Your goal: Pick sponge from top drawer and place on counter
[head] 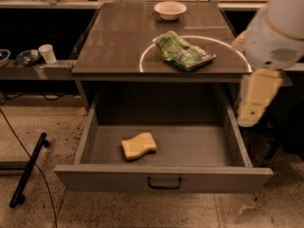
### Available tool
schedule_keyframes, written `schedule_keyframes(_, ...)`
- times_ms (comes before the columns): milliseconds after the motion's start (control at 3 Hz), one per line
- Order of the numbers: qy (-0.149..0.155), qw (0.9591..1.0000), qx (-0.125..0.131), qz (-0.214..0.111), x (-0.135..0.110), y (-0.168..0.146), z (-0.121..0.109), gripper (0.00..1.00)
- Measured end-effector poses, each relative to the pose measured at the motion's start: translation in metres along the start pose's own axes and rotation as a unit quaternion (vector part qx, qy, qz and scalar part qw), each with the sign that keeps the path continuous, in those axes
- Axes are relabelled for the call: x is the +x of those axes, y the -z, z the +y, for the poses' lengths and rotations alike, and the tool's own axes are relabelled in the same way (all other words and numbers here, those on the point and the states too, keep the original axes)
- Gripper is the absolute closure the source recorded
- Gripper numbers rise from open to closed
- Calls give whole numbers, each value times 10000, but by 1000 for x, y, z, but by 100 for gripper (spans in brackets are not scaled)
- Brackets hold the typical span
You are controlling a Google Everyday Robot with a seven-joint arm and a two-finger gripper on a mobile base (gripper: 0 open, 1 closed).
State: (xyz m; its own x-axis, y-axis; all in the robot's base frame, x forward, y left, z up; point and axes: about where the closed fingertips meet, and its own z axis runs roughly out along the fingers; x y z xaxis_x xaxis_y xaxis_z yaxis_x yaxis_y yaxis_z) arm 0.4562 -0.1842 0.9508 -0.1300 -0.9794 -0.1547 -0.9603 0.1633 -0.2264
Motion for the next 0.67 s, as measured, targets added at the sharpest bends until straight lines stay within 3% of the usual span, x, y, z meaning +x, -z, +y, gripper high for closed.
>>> schedule_keyframes(333, 816, 9961, -121, 302, -47, -63, -5, 0)
schedule_keyframes(667, 1489, 9870, -397, 456, -96, -152, 1, 0)
